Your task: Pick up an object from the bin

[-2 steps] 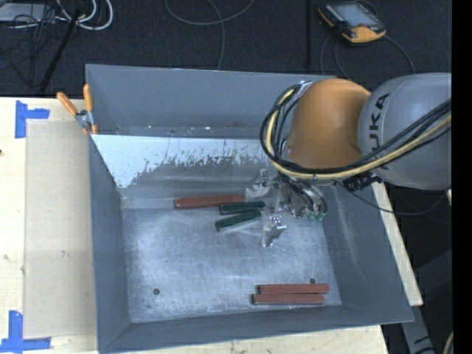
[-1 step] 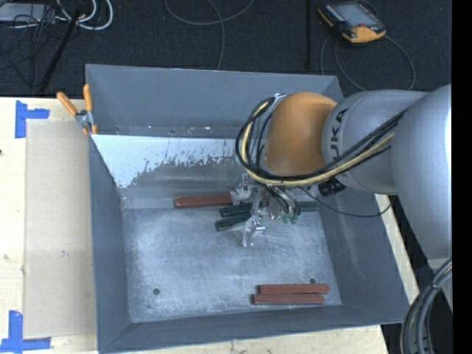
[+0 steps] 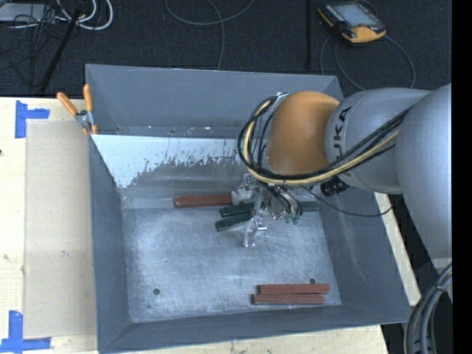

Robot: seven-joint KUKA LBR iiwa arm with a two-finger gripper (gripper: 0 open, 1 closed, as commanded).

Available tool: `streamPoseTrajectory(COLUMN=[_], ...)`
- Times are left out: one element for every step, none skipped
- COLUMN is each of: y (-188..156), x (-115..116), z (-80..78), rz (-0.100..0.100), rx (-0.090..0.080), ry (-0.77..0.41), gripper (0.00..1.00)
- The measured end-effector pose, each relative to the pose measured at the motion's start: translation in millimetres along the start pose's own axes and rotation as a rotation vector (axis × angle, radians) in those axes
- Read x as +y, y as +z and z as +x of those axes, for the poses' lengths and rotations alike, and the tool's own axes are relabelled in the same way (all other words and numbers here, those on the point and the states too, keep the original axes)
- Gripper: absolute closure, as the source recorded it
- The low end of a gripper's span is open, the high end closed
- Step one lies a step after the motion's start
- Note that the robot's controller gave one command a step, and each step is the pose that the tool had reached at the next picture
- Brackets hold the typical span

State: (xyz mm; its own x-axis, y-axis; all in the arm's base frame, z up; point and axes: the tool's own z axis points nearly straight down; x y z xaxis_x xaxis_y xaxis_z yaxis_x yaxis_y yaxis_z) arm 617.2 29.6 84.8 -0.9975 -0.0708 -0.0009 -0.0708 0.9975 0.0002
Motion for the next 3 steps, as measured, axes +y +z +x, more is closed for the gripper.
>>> streamPoseTrajectory(y=[-10.3, -0.7, -0.7], x=[-15.0, -21.4, -21.4], z=[2.4, 2.6, 2.6], rz=[-0.004, -0.001, -0.001], rx=[0.003, -0.046, -0.046], ry=[0.127, 0.180, 0.180], gripper=[0.00, 1.00, 1.00])
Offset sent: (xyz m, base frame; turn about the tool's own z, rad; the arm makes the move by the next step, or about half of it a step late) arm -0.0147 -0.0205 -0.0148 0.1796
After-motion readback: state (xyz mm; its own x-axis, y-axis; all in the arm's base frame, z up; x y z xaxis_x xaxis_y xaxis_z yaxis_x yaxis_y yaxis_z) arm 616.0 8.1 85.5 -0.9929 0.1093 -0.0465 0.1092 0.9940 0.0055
